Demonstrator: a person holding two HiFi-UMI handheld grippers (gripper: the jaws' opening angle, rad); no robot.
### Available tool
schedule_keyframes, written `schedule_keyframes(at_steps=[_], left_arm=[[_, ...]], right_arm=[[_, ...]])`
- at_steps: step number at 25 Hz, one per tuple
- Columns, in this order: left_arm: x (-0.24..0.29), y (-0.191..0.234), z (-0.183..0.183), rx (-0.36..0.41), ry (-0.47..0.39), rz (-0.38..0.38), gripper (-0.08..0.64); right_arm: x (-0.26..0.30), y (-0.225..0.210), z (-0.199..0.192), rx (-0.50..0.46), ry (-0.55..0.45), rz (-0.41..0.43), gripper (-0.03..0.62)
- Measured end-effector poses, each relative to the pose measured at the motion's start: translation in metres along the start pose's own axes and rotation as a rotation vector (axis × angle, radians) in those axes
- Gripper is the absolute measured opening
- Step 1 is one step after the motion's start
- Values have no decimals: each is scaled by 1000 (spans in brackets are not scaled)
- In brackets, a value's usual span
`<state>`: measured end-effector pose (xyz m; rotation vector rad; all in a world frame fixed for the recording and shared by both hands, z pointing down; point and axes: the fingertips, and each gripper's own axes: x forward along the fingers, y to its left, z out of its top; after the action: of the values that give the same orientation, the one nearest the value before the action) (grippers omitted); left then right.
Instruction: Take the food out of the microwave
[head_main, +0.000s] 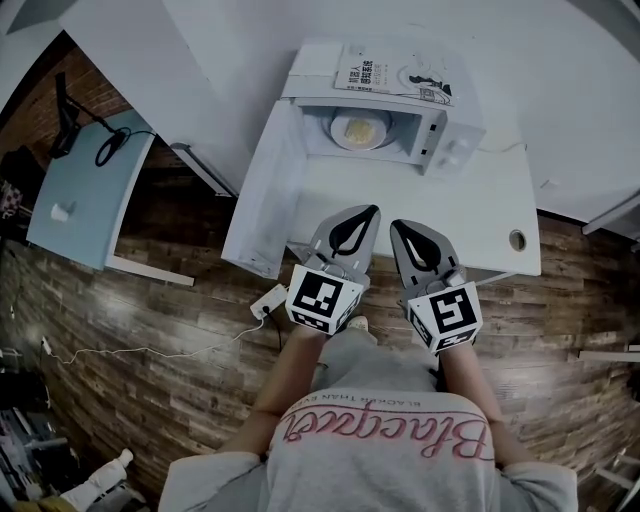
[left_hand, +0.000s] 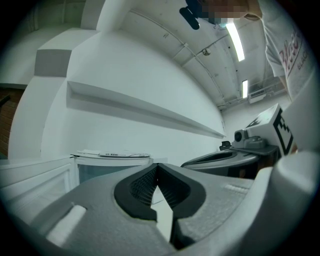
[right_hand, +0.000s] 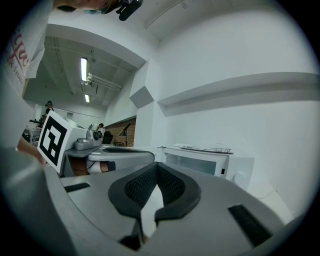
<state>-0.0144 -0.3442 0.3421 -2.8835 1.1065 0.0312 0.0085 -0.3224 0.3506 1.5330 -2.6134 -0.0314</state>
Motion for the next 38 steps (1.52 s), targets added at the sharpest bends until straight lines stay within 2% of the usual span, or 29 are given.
schedule_keyframes(at_steps=[12,18,28,29,31,32,38], left_arm=[[28,16,-14,-20,26,-24,4],[45,38,-22,-38,40,29,3],[81,80,-48,-122,78,86,5],[85,83,-53,-136,89,91,14],[93,90,-62,-164,111,102,150],[96,93,-66,-171,121,106,172],[115,115,-87,-217,148,131,172]], right_arm=[[15,-25,-10,19,35,-32,9],[36,-41,-14,25,43,-13,9],[86,-68,-31,51,71,44,9],[90,-70,-33,54,74,48,9],[98,-75,-36,63,78,55,9],[102,-78,-37,68,78,59,9],[127,-93,-39,62,80,82,9]])
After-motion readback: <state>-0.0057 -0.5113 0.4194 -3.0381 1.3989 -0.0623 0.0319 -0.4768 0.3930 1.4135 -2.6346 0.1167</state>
